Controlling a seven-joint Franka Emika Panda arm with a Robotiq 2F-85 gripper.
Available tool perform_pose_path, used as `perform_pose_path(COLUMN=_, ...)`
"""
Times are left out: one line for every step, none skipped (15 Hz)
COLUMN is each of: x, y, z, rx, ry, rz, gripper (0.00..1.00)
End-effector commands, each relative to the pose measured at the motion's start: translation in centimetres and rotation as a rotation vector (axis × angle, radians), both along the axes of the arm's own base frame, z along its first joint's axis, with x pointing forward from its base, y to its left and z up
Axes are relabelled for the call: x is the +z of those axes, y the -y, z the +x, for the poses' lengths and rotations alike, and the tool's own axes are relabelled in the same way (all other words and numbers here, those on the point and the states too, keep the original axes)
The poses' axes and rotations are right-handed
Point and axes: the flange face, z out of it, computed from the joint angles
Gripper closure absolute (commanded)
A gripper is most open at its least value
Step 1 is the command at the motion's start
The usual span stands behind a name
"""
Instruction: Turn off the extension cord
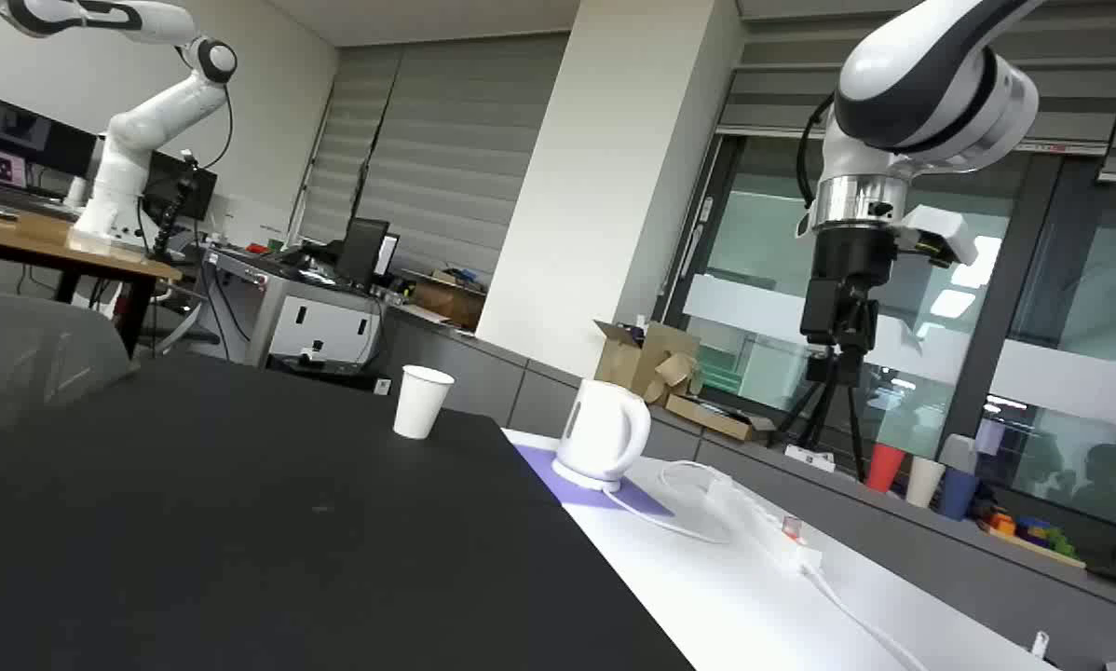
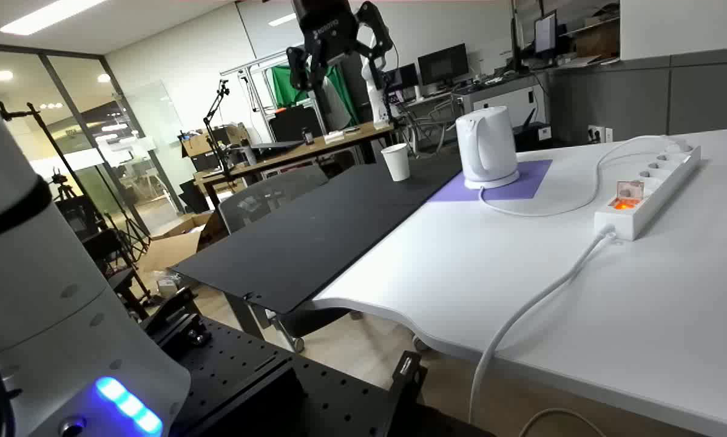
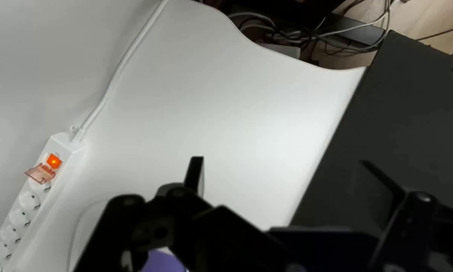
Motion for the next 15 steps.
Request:
perform_pose_path(x=0.0, y=0.0, z=0.0, rx=0.0, ry=0.0, rz=0.0, gripper=0.0)
perform_pose_path(x=0.1, y=0.0, z=0.0, rx=0.0, ry=0.001, rz=0.0, gripper=0.0)
perform_pose_path(x=0.1, y=0.0, z=0.0, rx=0.0, ry=0.002, rz=0.0, gripper=0.0)
perform_pose_path(x=0.1, y=0.0, z=0.1, rx=0.0, ry=0.002, rz=0.0, gripper=0.0)
perform_pose_path(x=0.1, y=0.0, z=0.1, rx=0.0, ry=0.002, rz=0.0, gripper=0.0)
perform_pose_path(x=0.1, y=0.0, z=0.1, rx=0.0, ry=0.002, rz=0.0, gripper=0.0)
perform_pose_path(x=0.1, y=0.0, z=0.1, rx=0.0, ry=0.002, rz=0.0, gripper=0.0)
perform_pose_path(x=0.1, y=0.0, z=0.1, rx=0.0, ry=0.002, rz=0.0, gripper=0.0)
perform_pose_path(x=0.1, y=0.0, z=0.1, rx=0.0, ry=0.002, rz=0.0, gripper=0.0)
perform_pose_path(x=0.1, y=0.0, z=0.1, rx=0.0, ry=0.002, rz=0.0, gripper=0.0)
perform_pose_path(x=0.0, y=0.7, z=0.3, rx=-0.002, ry=0.017, rz=0.017, gripper=0.0)
perform_pose_path(x=-0.1, y=2.1, z=0.9, rx=-0.046, ry=0.073, rz=0.022, gripper=0.0)
perform_pose_path(x=-0.4, y=3.7, z=1.5, rx=-0.096, ry=0.12, rz=0.029, gripper=0.0)
perform_pose_path(x=-0.8, y=5.5, z=2.2, rx=-0.142, ry=0.164, rz=0.039, gripper=0.0)
perform_pose_path(x=-1.4, y=7.5, z=2.9, rx=-0.183, ry=0.205, rz=0.043, gripper=0.25)
